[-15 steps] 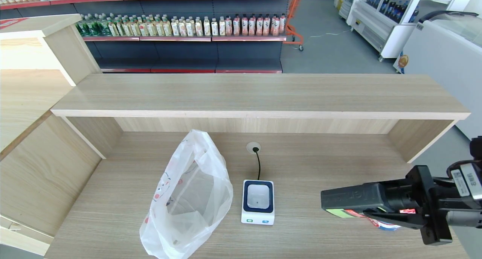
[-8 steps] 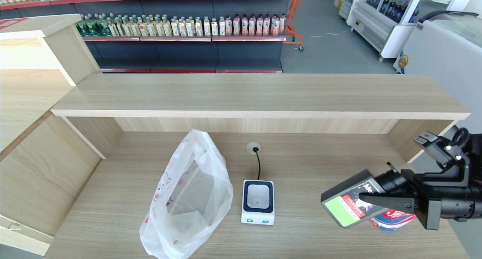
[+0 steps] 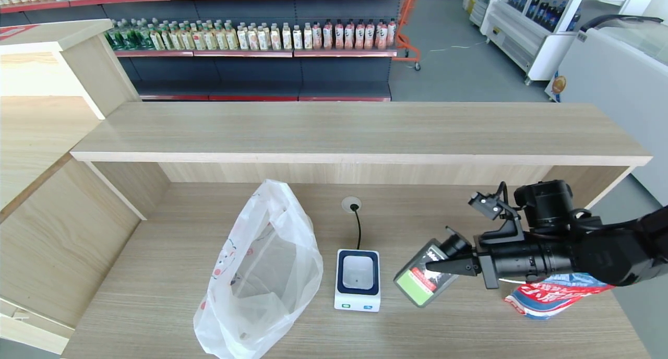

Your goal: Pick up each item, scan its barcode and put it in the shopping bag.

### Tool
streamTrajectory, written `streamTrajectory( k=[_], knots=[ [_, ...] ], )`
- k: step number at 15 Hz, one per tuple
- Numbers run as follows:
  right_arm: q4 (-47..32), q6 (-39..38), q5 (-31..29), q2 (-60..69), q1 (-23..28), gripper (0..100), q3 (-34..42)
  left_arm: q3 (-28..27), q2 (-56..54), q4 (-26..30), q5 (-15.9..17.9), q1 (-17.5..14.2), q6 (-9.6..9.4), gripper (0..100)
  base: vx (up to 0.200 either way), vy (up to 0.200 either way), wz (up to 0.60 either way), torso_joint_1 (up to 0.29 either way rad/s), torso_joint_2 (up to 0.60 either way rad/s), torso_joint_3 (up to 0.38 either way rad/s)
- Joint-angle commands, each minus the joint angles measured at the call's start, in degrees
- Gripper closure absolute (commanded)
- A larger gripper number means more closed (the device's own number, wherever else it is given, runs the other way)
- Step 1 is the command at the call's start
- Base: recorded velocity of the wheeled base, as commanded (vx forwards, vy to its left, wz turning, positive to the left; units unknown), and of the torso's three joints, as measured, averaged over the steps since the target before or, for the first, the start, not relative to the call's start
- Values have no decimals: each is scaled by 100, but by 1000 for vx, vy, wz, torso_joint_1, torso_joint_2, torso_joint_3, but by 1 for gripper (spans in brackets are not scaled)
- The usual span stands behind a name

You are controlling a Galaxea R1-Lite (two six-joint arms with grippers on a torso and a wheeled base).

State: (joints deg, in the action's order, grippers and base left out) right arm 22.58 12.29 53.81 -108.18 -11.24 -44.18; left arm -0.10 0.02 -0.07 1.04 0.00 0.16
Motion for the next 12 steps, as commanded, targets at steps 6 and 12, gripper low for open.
streamTrajectory(
  k=[6, 12],
  knots=[
    [590, -833, -679, -1320, -889, 100, -1146, 1, -2, -1, -7, 0, 2, 0, 0, 0, 0, 0, 0, 0],
    [739, -860, -899, -1777, -1091, 100, -1471, 1, -2, -1, 2, 0, 2, 0, 0, 0, 0, 0, 0, 0]
  ],
)
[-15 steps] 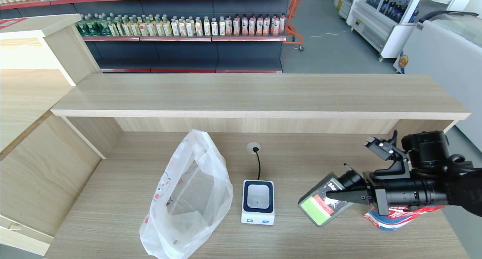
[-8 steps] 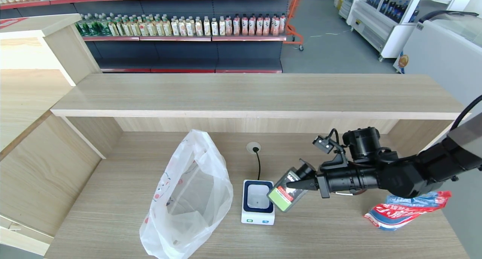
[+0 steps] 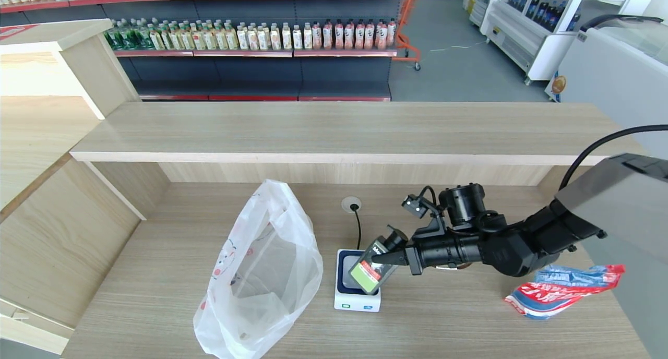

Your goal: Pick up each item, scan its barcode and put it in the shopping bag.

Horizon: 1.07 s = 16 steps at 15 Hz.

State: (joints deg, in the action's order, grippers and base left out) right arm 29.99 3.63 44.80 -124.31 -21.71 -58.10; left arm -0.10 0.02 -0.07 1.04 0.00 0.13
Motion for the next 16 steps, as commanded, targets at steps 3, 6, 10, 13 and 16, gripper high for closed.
streamTrajectory(
  k=[3, 6, 10, 13, 16],
  knots=[
    [7, 6, -15, -331, -114, 100, -316, 1, -2, -1, 2, 0, 4, 0, 0, 0, 0, 0, 0, 0],
    [16, 15, -165, -419, -149, 100, -421, 1, -2, -1, 2, 0, 4, 0, 0, 0, 0, 0, 0, 0],
    [130, -117, -173, -199, -123, 100, -360, 1, -2, -1, 2, 0, 4, 0, 0, 0, 0, 0, 0, 0],
    [139, -460, -156, 583, 44, 100, -8, 1, -2, -1, 2, 0, 4, 0, 0, 0, 0, 0, 0, 0],
    [262, -706, -209, 1849, 290, 100, 642, 1, -2, -1, 2, 0, 4, 0, 0, 0, 0, 0, 0, 0]
  ],
)
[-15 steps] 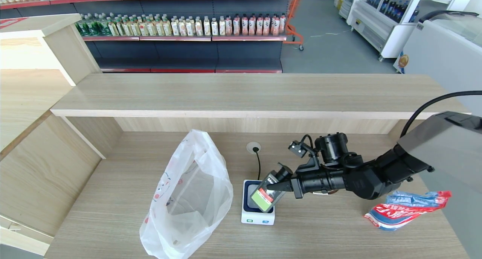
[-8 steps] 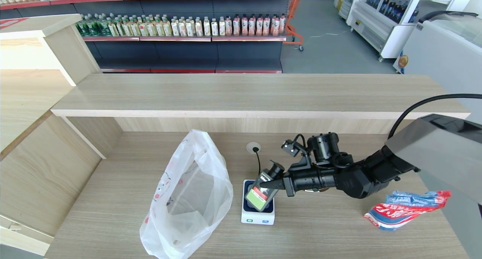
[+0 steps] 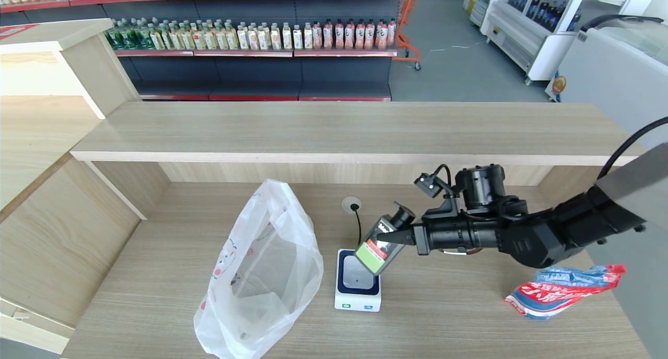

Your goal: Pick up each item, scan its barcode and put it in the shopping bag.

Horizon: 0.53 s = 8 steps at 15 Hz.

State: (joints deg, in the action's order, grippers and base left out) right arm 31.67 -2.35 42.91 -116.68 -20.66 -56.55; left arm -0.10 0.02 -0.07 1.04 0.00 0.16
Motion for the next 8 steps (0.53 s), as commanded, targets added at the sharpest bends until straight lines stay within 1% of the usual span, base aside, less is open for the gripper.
streamTrajectory(
  k=[1, 3, 5, 6, 8],
  knots=[
    [208, -55, -143, 1569, 238, 100, 777, 1, -2, -1, 2, 0, 2, 0, 0, 0, 0, 0, 0, 0],
    [217, 226, -415, 2439, 256, 100, 1472, 1, -2, -1, 2, 0, 2, 0, 0, 0, 0, 0, 0, 0],
    [234, 719, -415, 2817, 344, 100, 2034, 1, -2, -1, 2, 0, 2, 0, 0, 0, 0, 0, 0, 0],
    [243, 1070, -406, 3116, 458, 100, 2509, 1, -2, -1, -7, 0, 2, 0, 0, 0, 0, 0, 0, 0],
    [234, 1061, -398, 3336, 660, 100, 2755, 1, -2, -1, 2, 0, 2, 0, 0, 0, 0, 0, 0, 0]
  ],
)
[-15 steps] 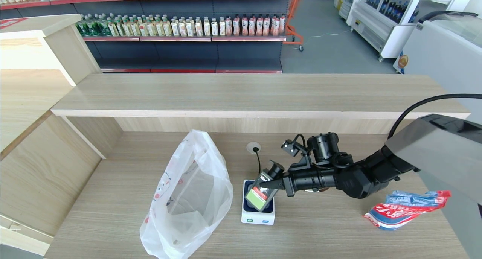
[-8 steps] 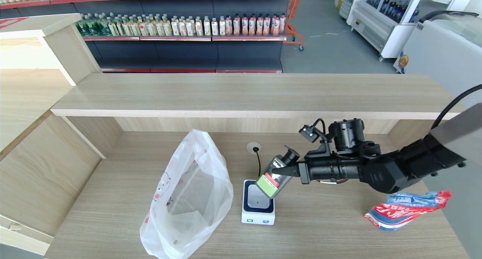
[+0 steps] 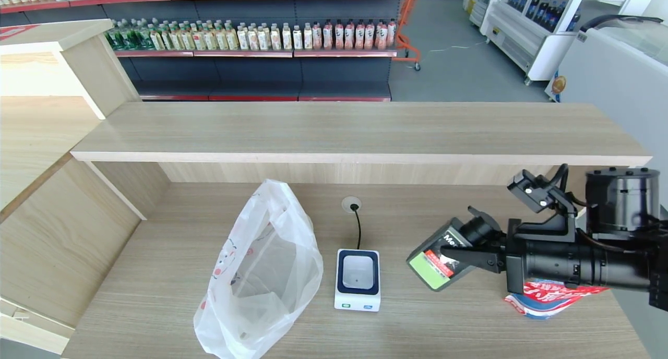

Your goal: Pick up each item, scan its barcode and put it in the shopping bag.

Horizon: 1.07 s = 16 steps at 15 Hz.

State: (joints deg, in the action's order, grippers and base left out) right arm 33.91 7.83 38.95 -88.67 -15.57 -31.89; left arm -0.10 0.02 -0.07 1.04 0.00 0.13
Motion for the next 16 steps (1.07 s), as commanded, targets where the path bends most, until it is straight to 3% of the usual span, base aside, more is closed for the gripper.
streamTrajectory(
  k=[1, 5, 8, 16],
  knots=[
    [10, 26, 16, 562, 265, 100, 315, 1, -2, -1, 2, 0, -5, 0, 0, 0, 0, 0, 0, 0],
    [10, -747, 34, 641, 370, 100, 218, 1, -2, -1, 2, 0, 4, 0, 0, 0, 0, 0, 0, 0],
    [-16, -1372, 25, 588, 344, 100, 87, 1, -2, -1, 2, 0, 4, 0, 0, 200, 0, 2, 1, 2],
    [-34, -1442, 7, 184, 80, 100, -133, 1, -2, 7, 2, 0, -31, 0, 0, 175, 0, 5, 4, 4]
  ],
)
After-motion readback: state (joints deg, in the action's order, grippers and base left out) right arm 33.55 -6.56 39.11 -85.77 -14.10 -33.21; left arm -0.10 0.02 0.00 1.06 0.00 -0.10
